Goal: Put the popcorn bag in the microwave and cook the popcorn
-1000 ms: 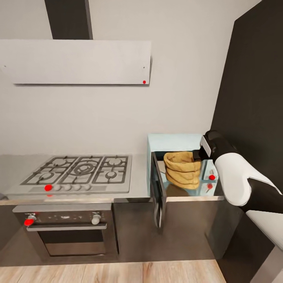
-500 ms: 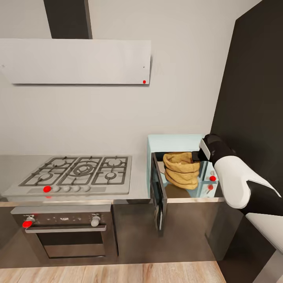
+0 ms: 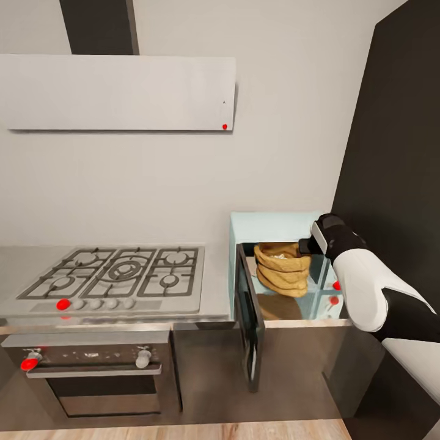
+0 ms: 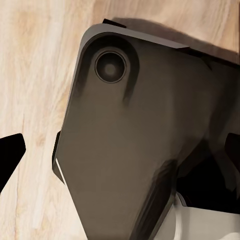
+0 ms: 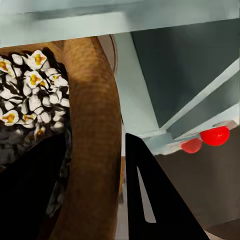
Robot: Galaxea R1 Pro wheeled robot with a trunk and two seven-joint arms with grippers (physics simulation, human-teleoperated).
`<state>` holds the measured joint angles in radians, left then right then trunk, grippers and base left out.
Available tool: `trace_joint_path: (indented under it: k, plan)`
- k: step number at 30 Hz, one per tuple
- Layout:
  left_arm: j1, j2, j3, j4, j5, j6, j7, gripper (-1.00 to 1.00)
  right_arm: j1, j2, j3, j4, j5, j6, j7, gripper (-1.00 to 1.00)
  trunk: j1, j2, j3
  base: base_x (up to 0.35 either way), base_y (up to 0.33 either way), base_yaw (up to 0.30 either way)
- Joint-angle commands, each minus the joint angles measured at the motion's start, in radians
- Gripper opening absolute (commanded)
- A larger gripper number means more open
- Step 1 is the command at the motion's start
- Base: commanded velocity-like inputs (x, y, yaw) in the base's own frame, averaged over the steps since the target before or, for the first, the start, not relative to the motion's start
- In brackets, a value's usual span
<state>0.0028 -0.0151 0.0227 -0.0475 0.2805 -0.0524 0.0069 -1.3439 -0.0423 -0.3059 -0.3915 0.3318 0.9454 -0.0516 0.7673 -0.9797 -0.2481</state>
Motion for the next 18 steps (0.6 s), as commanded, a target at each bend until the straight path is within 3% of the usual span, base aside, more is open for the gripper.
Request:
trace_joint_path:
  k: [1, 8, 18]
  plan:
    - [0.0, 0.0, 0.002, -0.002, 0.003, -0.001, 0.001, 1.0, 0.0, 0.001, -0.005, -0.002, 0.009, 0.003, -0.004, -1.0, 0.001, -0.001, -0.001, 0.213, 0.0, 0.0]
    - [0.0, 0.0, 0.003, -0.002, 0.003, -0.001, 0.001, 1.0, -0.001, 0.001, -0.005, -0.001, 0.009, 0.003, -0.004, -1.0, 0.001, -0.001, -0.001, 0.189, 0.0, 0.0]
    - [0.0, 0.0, 0.003, -0.002, 0.003, -0.001, 0.001, 1.0, -0.001, 0.002, -0.004, -0.003, 0.014, 0.01, 0.001, -1.0, 0.001, -0.001, -0.001, 0.016, 0.0, 0.0]
